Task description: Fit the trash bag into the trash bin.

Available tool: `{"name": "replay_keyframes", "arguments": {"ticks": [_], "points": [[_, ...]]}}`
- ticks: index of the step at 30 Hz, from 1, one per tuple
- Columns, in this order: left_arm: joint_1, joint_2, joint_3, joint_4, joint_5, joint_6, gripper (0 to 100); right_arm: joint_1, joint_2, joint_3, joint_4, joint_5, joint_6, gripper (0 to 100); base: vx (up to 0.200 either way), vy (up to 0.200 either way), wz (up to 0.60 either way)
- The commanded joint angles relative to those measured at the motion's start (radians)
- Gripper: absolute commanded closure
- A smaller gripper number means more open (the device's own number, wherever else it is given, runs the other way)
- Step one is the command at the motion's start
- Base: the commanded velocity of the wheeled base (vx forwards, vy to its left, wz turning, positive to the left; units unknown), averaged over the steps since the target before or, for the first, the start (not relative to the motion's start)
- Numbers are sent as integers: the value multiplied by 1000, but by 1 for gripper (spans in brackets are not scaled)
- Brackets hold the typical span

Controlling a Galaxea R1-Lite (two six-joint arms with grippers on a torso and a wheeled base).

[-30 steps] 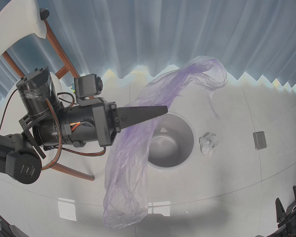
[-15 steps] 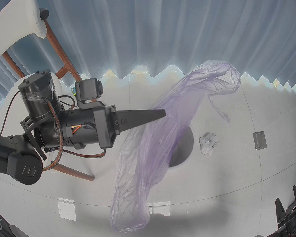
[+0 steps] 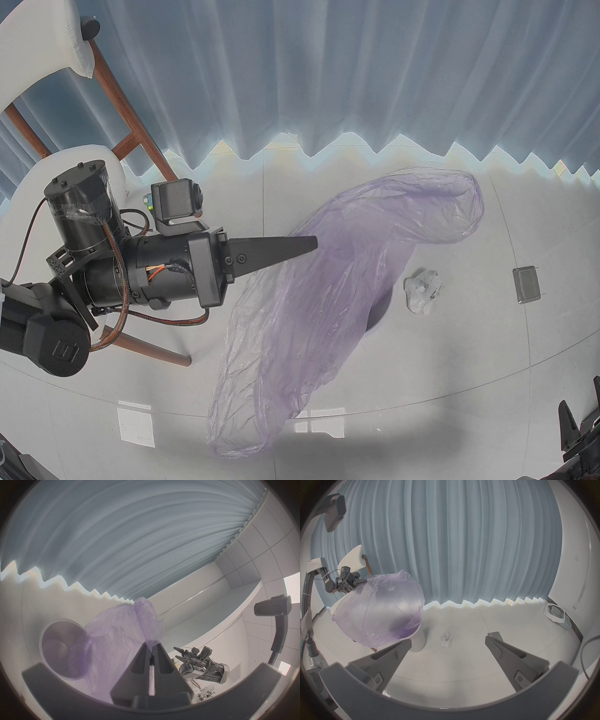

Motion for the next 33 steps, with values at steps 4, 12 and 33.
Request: {"name": "replay_keyframes", "arguments": {"ticks": [4,12,33], "points": [[62,1,-2,-1,0,2,100,1,-17,18,0,0,0,0,0,0,0],[93,38,-33,-1,9,3,100,1,-17,18,0,0,-3,0,0,0,0],[-39,221,-343,74,66,19,100,1,-15,16,6,3,-5,0,0,0,0]]}}
